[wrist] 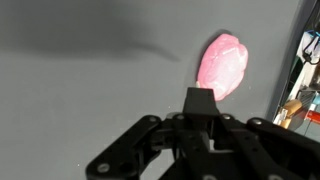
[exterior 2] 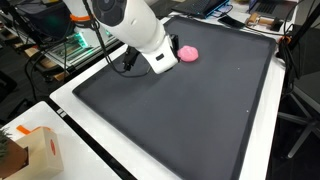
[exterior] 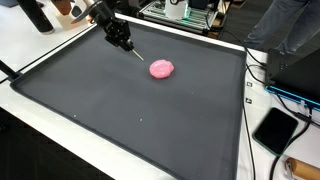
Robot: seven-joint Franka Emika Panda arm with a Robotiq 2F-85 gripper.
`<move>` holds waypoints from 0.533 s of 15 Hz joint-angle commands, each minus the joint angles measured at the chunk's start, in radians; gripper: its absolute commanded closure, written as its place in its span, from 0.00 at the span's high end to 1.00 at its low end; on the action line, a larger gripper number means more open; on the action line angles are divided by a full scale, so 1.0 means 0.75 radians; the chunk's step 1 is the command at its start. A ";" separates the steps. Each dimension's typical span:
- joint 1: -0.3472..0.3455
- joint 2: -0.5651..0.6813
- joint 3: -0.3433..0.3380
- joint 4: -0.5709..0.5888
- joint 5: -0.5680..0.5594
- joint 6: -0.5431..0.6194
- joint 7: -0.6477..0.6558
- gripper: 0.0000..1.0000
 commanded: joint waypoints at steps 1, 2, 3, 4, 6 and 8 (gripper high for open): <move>-0.014 0.041 0.031 0.038 -0.011 0.026 0.055 0.04; -0.015 0.045 0.034 0.045 -0.011 0.025 0.065 0.04; -0.016 0.048 0.038 0.052 -0.013 0.024 0.075 0.04; -0.015 0.047 0.040 0.055 -0.016 0.029 0.087 0.04; -0.011 0.039 0.042 0.057 -0.026 0.037 0.111 0.04; -0.003 0.024 0.044 0.059 -0.042 0.046 0.140 0.04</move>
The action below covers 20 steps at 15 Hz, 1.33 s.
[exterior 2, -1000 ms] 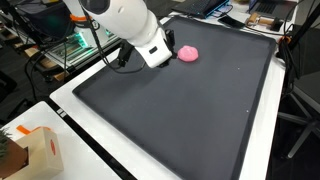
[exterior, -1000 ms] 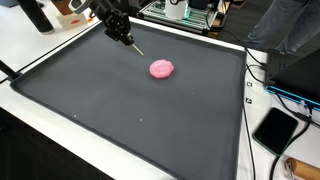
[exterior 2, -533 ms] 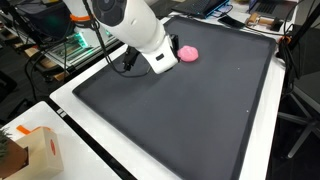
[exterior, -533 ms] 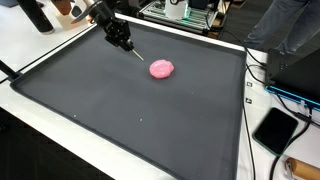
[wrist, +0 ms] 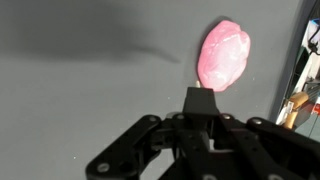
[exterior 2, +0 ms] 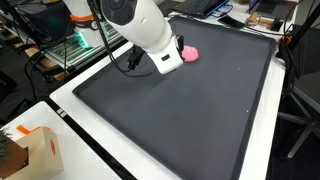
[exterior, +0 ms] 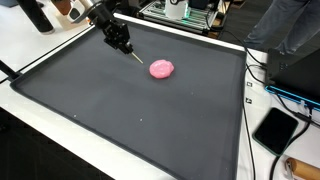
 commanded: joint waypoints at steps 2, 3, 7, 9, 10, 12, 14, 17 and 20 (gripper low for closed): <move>0.005 -0.023 0.022 0.006 -0.048 0.036 0.089 0.04; 0.011 -0.034 0.026 0.003 -0.057 0.037 0.106 0.04; 0.051 -0.093 0.052 -0.009 -0.132 0.072 0.181 0.04; 0.076 -0.127 0.069 -0.013 -0.192 0.091 0.228 0.04; 0.089 -0.147 0.081 -0.014 -0.226 0.094 0.252 0.04; 0.118 -0.189 0.105 -0.017 -0.296 0.095 0.303 0.04; 0.146 -0.223 0.130 -0.016 -0.369 0.097 0.361 0.04; 0.188 -0.266 0.167 -0.012 -0.481 0.093 0.462 0.04; 0.236 -0.298 0.198 -0.018 -0.601 0.135 0.566 0.04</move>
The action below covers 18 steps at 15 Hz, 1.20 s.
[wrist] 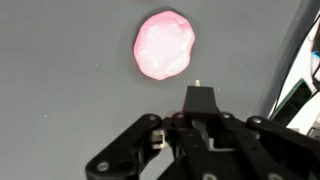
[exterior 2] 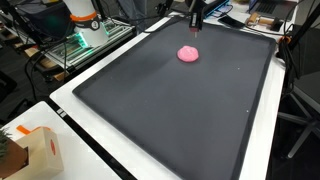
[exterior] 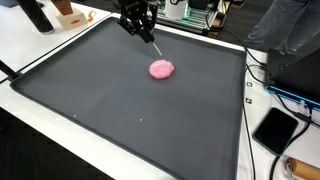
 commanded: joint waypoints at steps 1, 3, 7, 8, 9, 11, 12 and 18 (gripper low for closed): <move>0.054 -0.054 0.031 -0.042 -0.160 0.075 0.136 0.04; 0.090 -0.066 0.047 -0.051 -0.256 0.116 0.213 0.04; 0.158 -0.086 0.070 -0.079 -0.459 0.211 0.376 0.04; 0.121 -0.044 0.080 -0.020 -0.370 0.159 0.300 0.04; 0.130 -0.044 0.086 -0.019 -0.383 0.165 0.317 0.15; 0.128 -0.041 0.088 -0.014 -0.382 0.165 0.316 0.15; 0.124 -0.040 0.087 -0.013 -0.382 0.165 0.314 0.15; 0.119 -0.040 0.086 -0.013 -0.382 0.164 0.313 0.04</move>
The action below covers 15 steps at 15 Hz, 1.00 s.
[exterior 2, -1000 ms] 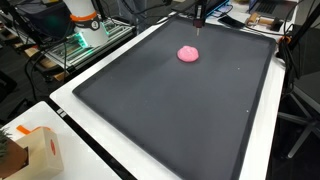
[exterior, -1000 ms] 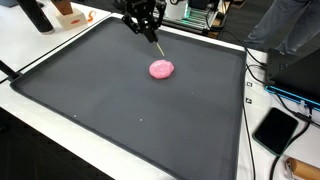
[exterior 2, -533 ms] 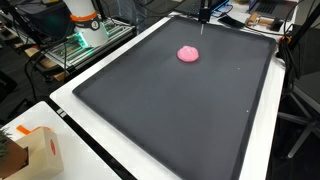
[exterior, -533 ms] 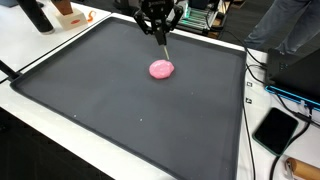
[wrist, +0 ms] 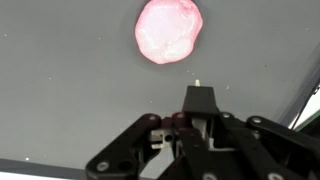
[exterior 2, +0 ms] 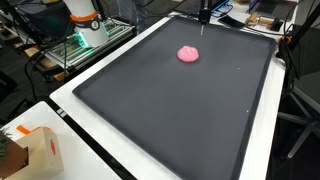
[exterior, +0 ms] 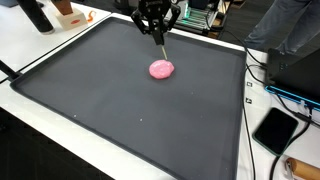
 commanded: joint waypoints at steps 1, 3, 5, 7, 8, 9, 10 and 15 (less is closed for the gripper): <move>0.013 -0.002 0.011 0.009 -0.059 -0.001 0.045 0.04; 0.058 0.003 0.012 0.030 -0.161 -0.030 0.165 0.04; 0.112 0.015 0.017 0.054 -0.291 -0.058 0.319 0.04; 0.175 0.033 0.025 0.085 -0.435 -0.113 0.485 0.04; 0.204 0.044 0.031 0.102 -0.493 -0.146 0.554 0.04; 0.234 0.056 0.038 0.122 -0.550 -0.181 0.618 0.04; 0.266 0.074 0.044 0.146 -0.611 -0.225 0.682 0.04; 0.412 0.195 0.071 0.286 -0.845 -0.466 0.890 0.04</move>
